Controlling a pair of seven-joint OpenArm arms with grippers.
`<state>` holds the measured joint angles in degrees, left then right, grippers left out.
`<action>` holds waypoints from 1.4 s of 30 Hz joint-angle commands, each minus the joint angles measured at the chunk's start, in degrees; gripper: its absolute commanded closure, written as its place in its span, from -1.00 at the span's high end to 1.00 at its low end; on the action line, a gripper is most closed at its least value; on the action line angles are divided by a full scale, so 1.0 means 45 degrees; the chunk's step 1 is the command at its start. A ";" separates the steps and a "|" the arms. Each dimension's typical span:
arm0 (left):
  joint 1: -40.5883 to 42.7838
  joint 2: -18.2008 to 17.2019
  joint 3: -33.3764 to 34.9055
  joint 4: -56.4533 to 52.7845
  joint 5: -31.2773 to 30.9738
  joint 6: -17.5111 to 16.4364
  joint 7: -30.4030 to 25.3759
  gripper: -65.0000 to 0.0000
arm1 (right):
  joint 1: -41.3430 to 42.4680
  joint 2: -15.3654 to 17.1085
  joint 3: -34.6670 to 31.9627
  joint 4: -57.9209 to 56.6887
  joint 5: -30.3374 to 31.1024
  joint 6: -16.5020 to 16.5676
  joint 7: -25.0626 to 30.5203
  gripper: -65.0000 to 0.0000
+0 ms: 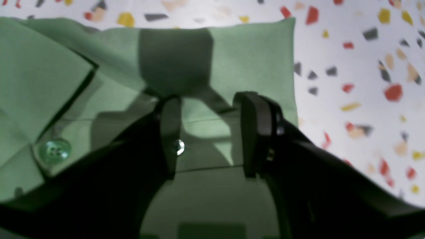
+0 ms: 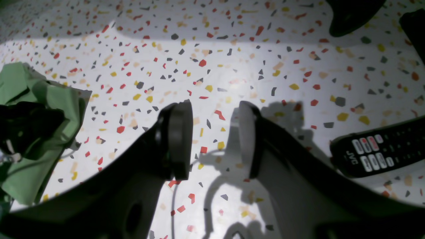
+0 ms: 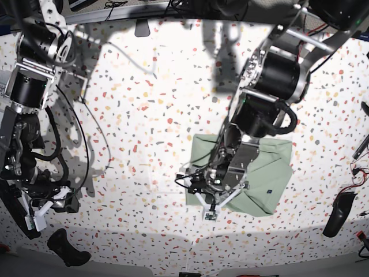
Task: Fold the T-shirt properly
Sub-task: 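Grasp the shirt's collar edge with the left gripper and smooth it flat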
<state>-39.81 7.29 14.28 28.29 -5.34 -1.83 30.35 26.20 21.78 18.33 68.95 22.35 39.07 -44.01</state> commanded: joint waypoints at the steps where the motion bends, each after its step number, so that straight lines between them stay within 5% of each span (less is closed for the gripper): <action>1: -0.0126 0.0267 0.0015 0.0209 -0.0170 -0.0515 0.0476 -0.15 | 0.0423 0.0204 0.0029 0.0214 0.0189 0.0141 0.0345 -0.31; 7: 0.1049 0.0267 0.0015 0.1797 -0.0287 -0.1049 0.1044 -0.15 | 0.0423 0.0199 0.0029 0.0214 0.0189 0.0141 0.0340 -0.31; 18: 0.3589 -0.0078 0.0209 0.6086 -0.0996 -0.4386 0.2696 -0.15 | 0.0423 0.0204 0.0029 0.0214 0.0194 0.0141 0.0340 -0.31; 23: 0.4119 -0.1258 0.1365 0.6475 -0.1156 -0.4561 0.3070 -0.15 | 0.0423 0.0199 0.0029 0.0214 0.0189 0.0141 0.0330 -0.31; 27: 0.4449 -0.2341 0.2691 0.6475 -0.2739 -0.4901 0.3866 -0.15 | 0.0423 0.0199 0.0029 0.0214 0.0194 0.0141 0.0335 -0.31; 36: 0.4828 -0.3837 0.5552 0.6742 -0.3123 -0.5226 0.3755 -0.15 | 0.0423 0.0199 0.0029 0.0214 0.0189 0.0141 0.0330 -0.31; 42: 0.4867 -0.4906 0.6037 0.8019 -0.3789 -0.5226 0.3536 -0.15 | 0.0423 0.0199 0.0029 0.0214 0.0189 0.0141 0.0325 -0.31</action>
<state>-18.79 -13.65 40.77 65.32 -25.19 -25.89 38.02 26.20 21.76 18.33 68.95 22.35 39.13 -43.99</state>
